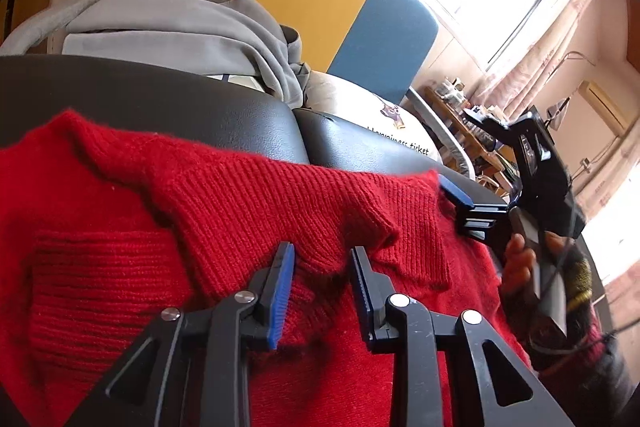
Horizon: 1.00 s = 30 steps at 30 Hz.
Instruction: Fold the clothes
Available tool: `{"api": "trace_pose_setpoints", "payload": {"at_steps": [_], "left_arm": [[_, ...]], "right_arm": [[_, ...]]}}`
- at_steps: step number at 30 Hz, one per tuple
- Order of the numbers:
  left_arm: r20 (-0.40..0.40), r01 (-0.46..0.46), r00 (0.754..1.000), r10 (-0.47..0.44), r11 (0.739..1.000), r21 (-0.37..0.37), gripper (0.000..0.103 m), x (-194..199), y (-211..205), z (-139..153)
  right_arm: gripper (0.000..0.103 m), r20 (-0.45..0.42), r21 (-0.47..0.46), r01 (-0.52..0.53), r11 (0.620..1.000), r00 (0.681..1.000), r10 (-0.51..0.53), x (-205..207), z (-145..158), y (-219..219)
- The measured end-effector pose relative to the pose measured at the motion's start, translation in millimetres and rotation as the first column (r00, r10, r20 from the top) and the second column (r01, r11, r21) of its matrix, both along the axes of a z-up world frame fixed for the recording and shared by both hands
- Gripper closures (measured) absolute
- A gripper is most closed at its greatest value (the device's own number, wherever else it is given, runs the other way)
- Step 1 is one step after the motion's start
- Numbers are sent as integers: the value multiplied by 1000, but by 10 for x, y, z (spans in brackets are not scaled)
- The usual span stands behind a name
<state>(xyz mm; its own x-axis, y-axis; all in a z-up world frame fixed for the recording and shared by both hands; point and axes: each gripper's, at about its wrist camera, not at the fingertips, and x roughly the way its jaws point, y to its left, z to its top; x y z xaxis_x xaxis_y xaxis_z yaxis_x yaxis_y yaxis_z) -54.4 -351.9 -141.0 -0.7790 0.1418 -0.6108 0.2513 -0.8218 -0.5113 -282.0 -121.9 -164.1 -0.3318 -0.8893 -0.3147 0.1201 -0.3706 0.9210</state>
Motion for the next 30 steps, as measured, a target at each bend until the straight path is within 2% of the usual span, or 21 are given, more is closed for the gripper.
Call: {"api": "trace_pose_setpoints", "payload": {"at_steps": [1,2,3,6,9,13,15,17,18,19,21,22,24,26,28,29,30], "left_arm": [[-1,-2,1000,2,1000,3,76,0,-4,-5],[-2,-2,1000,2,1000,5,76,-1,-6,-9],[-3,-3,1000,3,1000,8,76,0,-8,-13],[-5,-4,1000,4,1000,13,76,1,-8,-17],[-7,-5,1000,6,1000,15,76,0,-6,-20],[-6,-8,1000,8,1000,9,76,2,3,-16],[-6,-8,1000,8,1000,7,76,-1,5,-16],[-7,-8,1000,8,1000,10,76,-1,2,-16],[-8,-8,1000,8,1000,12,76,1,0,-18],[-10,-9,1000,9,1000,14,76,3,-4,-21],[-11,-9,1000,9,1000,15,76,5,-5,-23],[-12,-9,1000,9,1000,15,76,7,-7,-23],[-10,-8,1000,8,1000,15,76,8,-7,-21],[-6,-10,1000,10,1000,5,76,8,-1,-8],[6,-23,1000,23,1000,-18,76,21,21,32],[16,-37,999,38,999,-35,76,51,44,67],[22,-52,998,53,998,-48,75,120,72,106]], "right_arm": [[22,19,-4,9,1000,1000,-9,-34,-41,53],[34,41,-4,6,1000,999,-6,-66,-85,94],[37,64,-4,4,1000,998,-3,-98,-128,135],[30,31,12,-61,998,998,60,12,-13,68],[29,-6,31,-128,991,992,128,134,118,-10],[24,-55,61,-215,975,974,218,296,292,-114],[21,-44,66,-271,960,961,274,289,269,-298],[21,-16,162,-261,952,964,267,243,189,-365],[25,12,226,-242,943,969,246,204,102,-377],[33,16,238,-228,944,973,232,154,38,-370],[63,20,228,-182,957,983,182,84,-85,-236],[69,29,219,-176,960,984,173,67,-133,-196],[93,40,207,-175,962,984,171,46,-221,-123],[94,28,196,-187,963,982,185,67,-237,-64],[85,-5,229,-184,956,982,191,168,-127,-17],[74,-28,247,-179,952,981,191,234,-44,-2],[69,-55,270,-174,947,979,196,319,56,4]]}}
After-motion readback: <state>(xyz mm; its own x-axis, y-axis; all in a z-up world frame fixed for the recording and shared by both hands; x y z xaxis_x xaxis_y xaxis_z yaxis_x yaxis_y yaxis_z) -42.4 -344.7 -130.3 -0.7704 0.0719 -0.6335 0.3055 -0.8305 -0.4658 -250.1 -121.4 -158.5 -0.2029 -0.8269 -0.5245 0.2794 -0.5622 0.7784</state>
